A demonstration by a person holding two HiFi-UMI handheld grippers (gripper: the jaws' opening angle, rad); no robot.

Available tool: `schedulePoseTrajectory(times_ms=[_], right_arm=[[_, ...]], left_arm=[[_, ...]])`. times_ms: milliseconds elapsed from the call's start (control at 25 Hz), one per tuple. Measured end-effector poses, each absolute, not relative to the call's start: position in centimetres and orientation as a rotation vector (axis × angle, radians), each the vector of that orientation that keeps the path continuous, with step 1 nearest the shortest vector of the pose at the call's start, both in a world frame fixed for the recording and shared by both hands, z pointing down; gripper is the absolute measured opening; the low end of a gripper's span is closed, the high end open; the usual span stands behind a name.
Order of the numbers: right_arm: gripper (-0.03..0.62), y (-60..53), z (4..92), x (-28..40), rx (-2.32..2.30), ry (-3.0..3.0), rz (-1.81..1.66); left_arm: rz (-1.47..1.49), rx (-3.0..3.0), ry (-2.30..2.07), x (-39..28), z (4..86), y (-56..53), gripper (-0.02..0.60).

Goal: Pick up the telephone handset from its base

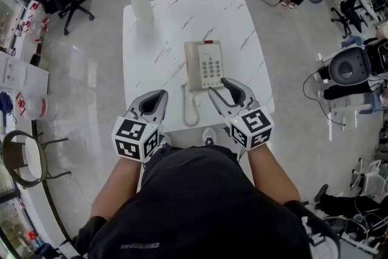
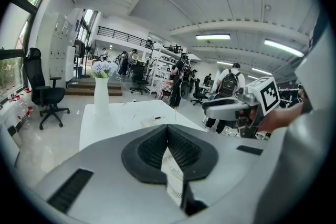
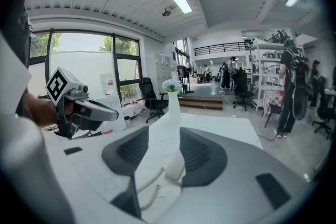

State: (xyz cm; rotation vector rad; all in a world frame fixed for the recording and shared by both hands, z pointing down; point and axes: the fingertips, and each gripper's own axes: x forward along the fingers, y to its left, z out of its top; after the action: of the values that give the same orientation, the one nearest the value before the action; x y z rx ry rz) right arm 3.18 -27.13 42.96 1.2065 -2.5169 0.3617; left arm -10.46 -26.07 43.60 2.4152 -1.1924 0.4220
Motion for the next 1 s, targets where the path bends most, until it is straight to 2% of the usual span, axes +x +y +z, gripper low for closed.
schedulePoseTrajectory(times_ms=[80, 1000], right_arm=[[0.193, -26.93, 43.02, 3.02, 1.181, -2.523, 0.369], [0.192, -27.75, 43.19, 3.56, 1.206, -2.485, 0.361]], left_arm=[[0.426, 2.416, -1.189, -10.39, 43.56, -25.96, 0.002], [0.445, 2.422, -1.177, -10.71, 43.85, -25.76, 0.002]])
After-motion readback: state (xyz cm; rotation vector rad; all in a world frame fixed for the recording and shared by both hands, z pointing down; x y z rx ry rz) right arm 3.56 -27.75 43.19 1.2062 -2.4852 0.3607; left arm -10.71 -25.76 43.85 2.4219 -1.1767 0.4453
